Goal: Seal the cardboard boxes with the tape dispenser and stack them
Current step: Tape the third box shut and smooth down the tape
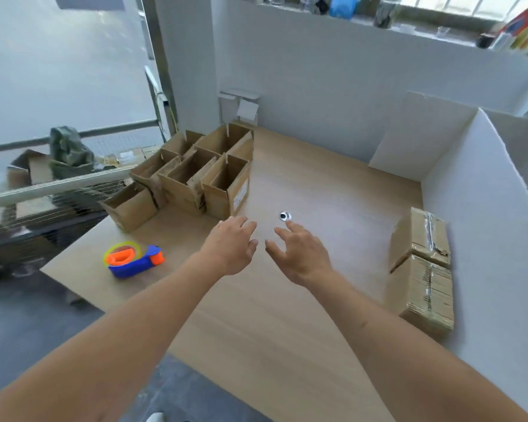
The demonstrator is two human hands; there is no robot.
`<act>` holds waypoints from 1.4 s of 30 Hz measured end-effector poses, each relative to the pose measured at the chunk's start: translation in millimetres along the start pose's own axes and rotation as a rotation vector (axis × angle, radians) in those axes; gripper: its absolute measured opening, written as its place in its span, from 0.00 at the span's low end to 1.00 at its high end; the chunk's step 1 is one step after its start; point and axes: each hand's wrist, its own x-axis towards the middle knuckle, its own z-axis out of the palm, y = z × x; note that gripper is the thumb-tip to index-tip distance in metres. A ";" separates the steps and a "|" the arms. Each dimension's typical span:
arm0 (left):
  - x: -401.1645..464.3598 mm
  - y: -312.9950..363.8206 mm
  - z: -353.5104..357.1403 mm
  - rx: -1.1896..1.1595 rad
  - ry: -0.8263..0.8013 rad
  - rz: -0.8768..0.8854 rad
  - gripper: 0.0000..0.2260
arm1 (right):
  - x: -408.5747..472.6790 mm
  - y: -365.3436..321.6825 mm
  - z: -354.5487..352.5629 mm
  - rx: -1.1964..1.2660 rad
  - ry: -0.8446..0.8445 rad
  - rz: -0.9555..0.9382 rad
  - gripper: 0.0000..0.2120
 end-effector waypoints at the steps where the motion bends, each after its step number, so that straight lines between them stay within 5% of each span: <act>1: -7.8 -19.6 -6.6 0.002 0.012 -0.009 0.21 | 5.3 -21.5 3.9 -0.011 0.002 -0.016 0.29; 17: -76.8 -334.7 -77.6 -0.007 -0.040 -0.095 0.24 | 92.5 -317.4 95.3 -0.035 -0.066 -0.030 0.29; 42: 89.4 -515.8 12.3 -0.160 -0.274 -0.280 0.23 | 346.7 -365.9 245.3 0.179 -0.236 0.119 0.24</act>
